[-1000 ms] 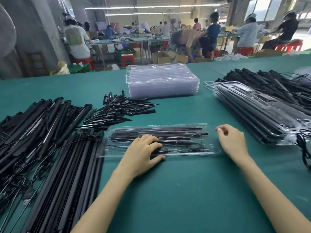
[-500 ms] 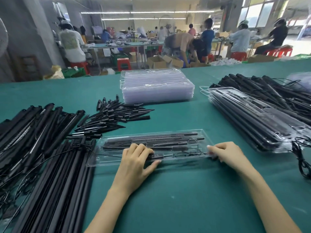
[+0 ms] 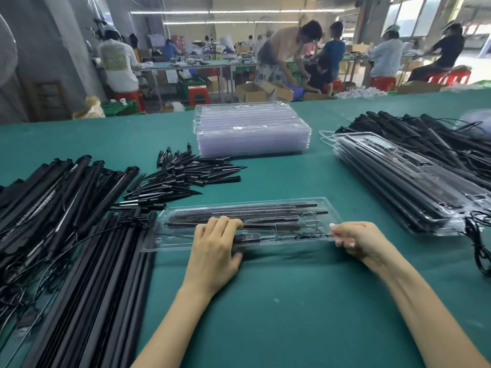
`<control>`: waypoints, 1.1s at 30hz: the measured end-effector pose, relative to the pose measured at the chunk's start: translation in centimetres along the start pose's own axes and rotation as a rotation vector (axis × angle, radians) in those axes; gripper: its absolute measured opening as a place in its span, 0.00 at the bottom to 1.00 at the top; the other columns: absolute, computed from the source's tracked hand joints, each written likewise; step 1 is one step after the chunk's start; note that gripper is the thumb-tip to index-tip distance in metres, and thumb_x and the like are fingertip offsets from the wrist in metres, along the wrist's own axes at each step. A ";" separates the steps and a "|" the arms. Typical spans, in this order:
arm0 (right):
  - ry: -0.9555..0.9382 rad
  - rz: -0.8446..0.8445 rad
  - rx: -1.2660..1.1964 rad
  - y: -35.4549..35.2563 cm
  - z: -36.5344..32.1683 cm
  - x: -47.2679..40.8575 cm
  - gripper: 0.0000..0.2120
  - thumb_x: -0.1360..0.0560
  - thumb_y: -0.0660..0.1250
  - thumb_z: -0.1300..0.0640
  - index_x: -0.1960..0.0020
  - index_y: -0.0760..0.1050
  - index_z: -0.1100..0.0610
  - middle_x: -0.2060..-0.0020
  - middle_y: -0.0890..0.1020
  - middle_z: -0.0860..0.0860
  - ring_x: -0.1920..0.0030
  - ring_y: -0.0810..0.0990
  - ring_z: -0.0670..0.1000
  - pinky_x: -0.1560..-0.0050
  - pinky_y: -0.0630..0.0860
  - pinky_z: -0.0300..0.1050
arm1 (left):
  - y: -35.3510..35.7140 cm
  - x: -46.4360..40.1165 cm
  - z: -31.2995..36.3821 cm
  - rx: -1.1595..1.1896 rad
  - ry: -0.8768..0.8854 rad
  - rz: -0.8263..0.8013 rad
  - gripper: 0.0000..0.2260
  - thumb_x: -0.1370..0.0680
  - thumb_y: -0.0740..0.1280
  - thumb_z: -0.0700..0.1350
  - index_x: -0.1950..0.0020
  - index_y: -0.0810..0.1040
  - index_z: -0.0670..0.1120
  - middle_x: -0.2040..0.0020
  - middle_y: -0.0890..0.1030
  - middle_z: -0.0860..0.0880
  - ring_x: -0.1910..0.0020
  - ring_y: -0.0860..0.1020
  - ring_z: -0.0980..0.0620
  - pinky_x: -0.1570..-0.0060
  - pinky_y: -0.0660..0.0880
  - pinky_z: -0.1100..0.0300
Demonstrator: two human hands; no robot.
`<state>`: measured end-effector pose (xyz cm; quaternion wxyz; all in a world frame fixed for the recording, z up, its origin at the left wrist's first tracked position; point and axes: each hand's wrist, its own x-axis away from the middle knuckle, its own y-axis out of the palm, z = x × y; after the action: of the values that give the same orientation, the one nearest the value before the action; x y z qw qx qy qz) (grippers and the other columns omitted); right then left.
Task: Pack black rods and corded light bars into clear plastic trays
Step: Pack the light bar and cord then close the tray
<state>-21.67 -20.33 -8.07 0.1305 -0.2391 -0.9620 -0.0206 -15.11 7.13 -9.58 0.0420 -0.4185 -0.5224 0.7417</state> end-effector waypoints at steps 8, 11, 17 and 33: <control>0.009 0.002 -0.097 0.5 0.1 0.3 0.11 0.25 0.63 0.61 0.66 0.71 0.60 0.78 0.71 0.50 0.84 0.59 0.42 0.84 0.54 0.30 | 0.1 -1.5 0.4 -0.214 0.145 0.123 0.09 0.34 0.65 0.31 0.65 0.78 0.45 0.67 0.78 0.49 0.67 0.77 0.46 0.60 0.65 0.56; 0.002 -0.011 -0.081 0.3 0.0 0.4 0.11 0.25 0.63 0.61 0.66 0.71 0.61 0.76 0.72 0.52 0.83 0.60 0.42 0.84 0.54 0.31 | -0.1 -1.7 0.2 -0.222 0.222 0.097 0.08 0.32 0.66 0.32 0.67 0.76 0.44 0.69 0.76 0.48 0.70 0.75 0.47 0.64 0.69 0.57; 0.004 0.005 -0.066 0.4 0.2 0.1 0.10 0.25 0.64 0.60 0.64 0.72 0.61 0.71 0.74 0.55 0.78 0.62 0.46 0.83 0.55 0.31 | -0.7 -3.1 0.1 -0.273 0.391 -0.061 0.10 0.41 0.66 0.29 0.70 0.74 0.43 0.72 0.74 0.46 0.74 0.73 0.47 0.71 0.73 0.61; -0.148 0.086 -0.473 1.2 -1.0 0.8 0.14 0.19 0.58 0.53 0.51 0.77 0.62 0.68 0.84 0.52 0.73 0.80 0.46 0.70 0.78 0.35 | -2.7 -1.9 -3.5 -0.247 0.085 -0.181 0.30 0.44 0.76 0.29 0.42 0.82 0.42 0.47 0.84 0.45 0.52 0.83 0.44 0.58 0.82 0.52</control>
<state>-21.58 -18.99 -6.89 0.0011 -0.3043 -0.9263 -0.2220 -12.54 9.98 -6.68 0.0788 -0.4028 -0.6429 0.6467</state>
